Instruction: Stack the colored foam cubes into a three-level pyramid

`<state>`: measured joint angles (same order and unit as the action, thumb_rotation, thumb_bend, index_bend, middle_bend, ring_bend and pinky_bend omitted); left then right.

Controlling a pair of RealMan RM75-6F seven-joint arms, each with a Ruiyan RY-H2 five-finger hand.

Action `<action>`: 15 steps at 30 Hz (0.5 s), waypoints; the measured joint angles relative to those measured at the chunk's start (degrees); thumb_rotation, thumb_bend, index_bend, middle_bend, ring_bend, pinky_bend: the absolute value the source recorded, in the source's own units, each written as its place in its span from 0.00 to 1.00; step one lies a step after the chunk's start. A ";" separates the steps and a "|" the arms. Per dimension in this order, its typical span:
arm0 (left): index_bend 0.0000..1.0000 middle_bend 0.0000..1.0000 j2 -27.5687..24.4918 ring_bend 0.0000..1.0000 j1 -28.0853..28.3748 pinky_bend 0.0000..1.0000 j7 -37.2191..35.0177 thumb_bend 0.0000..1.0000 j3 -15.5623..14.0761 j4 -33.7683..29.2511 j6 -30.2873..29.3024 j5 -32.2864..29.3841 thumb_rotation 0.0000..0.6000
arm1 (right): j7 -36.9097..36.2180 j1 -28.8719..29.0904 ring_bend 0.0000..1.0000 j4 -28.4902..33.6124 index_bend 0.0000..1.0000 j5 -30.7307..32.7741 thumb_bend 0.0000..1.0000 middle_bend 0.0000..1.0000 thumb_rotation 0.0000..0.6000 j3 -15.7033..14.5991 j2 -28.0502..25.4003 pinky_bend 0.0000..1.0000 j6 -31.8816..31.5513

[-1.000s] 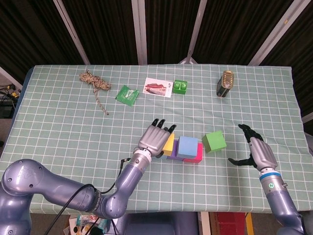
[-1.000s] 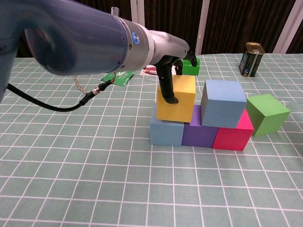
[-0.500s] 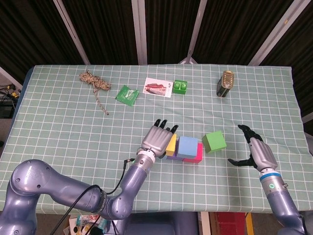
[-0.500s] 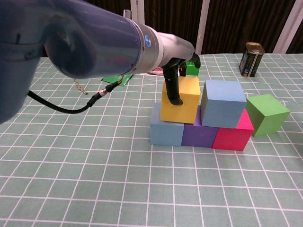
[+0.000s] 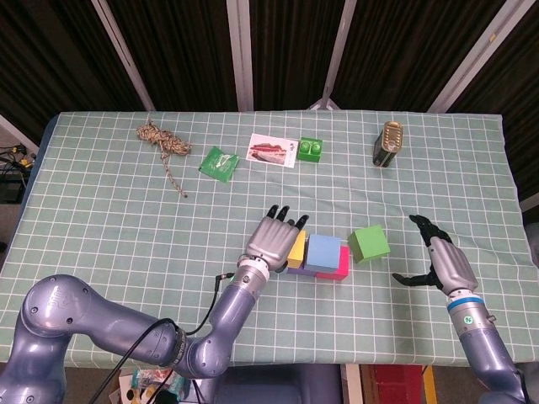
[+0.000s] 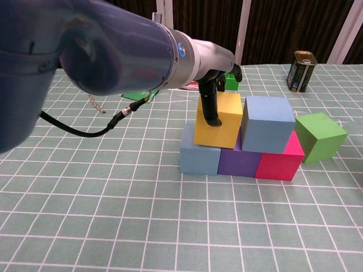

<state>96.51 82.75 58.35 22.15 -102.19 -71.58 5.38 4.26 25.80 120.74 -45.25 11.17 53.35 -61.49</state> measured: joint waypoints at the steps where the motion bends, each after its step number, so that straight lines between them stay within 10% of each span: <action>1: 0.01 0.29 0.03 0.00 0.04 0.00 0.10 0.43 -0.02 0.02 0.00 -0.03 1.00 | 0.00 0.00 0.00 -0.01 0.00 0.00 0.17 0.00 1.00 -0.01 0.00 0.00 -0.01; 15: 0.01 0.29 0.56 0.00 0.57 0.00 0.82 0.43 0.28 0.27 0.10 -0.62 1.00 | -0.28 0.17 0.00 -0.17 0.00 0.27 0.17 0.00 1.00 -0.11 -0.01 0.00 0.15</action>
<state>97.07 83.33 59.18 22.43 -101.92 -71.48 4.76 3.98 25.97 120.57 -44.98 11.06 53.34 -61.34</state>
